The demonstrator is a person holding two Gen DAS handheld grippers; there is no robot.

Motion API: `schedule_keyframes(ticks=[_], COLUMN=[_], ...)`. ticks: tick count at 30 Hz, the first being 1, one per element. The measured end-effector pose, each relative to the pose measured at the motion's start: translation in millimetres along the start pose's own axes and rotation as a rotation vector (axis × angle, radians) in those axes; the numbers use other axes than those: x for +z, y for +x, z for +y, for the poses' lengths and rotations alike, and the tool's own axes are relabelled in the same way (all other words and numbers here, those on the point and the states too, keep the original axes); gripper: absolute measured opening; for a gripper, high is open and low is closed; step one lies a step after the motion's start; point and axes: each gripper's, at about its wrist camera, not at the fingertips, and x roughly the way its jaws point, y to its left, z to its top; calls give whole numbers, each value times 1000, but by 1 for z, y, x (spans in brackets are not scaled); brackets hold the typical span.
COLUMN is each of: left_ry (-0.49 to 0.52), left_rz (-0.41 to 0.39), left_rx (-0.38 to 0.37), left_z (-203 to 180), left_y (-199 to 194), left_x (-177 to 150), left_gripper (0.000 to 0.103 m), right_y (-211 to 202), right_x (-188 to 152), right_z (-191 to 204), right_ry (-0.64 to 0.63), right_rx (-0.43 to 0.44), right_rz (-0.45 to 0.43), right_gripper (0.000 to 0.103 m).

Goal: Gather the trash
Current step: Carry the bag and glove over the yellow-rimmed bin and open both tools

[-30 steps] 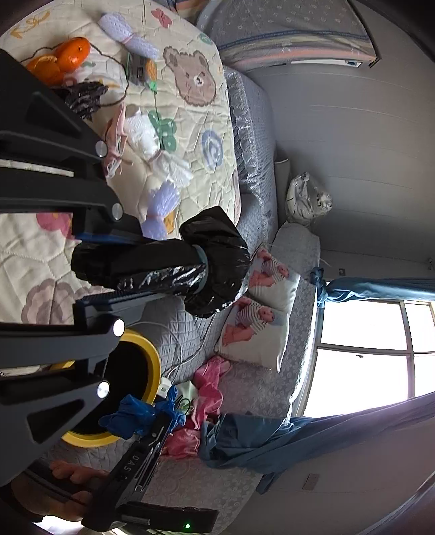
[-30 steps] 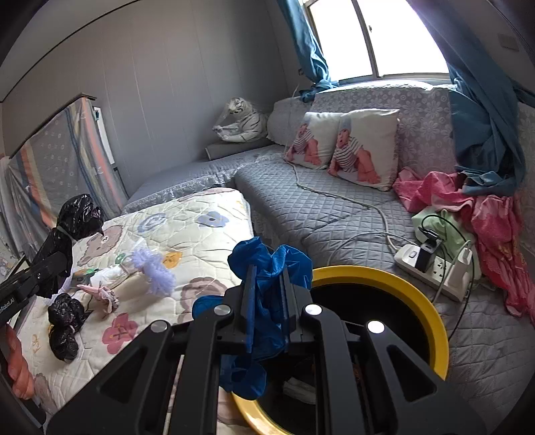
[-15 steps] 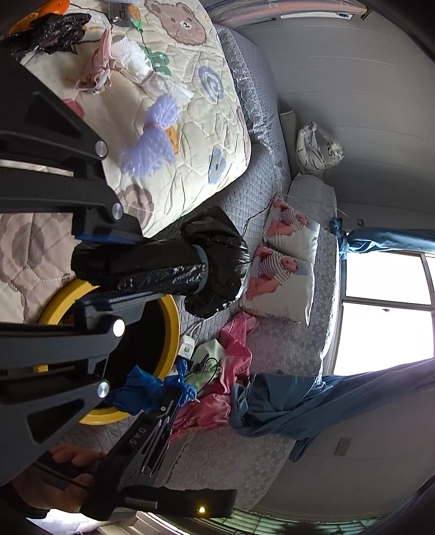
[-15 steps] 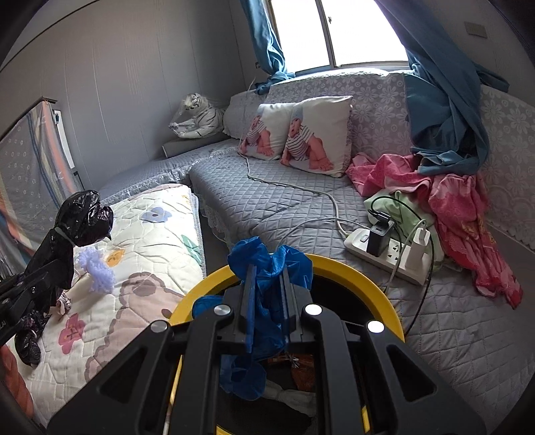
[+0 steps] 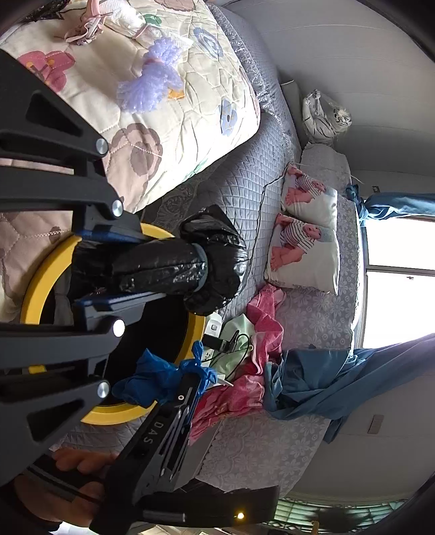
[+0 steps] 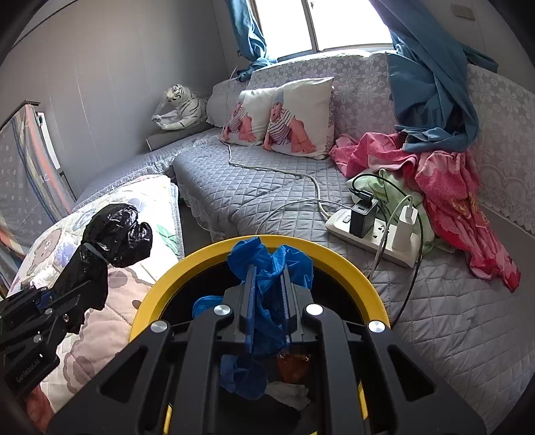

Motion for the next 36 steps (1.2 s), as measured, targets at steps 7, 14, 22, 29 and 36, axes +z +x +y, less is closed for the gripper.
schedule_keyframes(ticks=[7, 14, 22, 29, 36], left_ry=[-13, -33, -117, -185, -225], left_rz=[38, 60, 38, -35, -172], left_rx=[-11, -29, -3, 85, 246], left_z=[-3, -2, 14, 44, 91], left_y=[20, 30, 24, -4, -69], left_x=[-4, -7, -6, -1, 2], left_gripper=[22, 30, 62, 84, 95], right_y=[9, 17, 15, 5, -23], right_x=[-4, -7, -4, -1, 2], right_z=[-10, -16, -26, -31, 2], right_ry=[32, 50, 86, 120, 16], right_rx=[-14, -28, -51, -55, -16], right_rz=[31, 54, 42, 10, -115], right_gripper=[12, 12, 44, 54, 70])
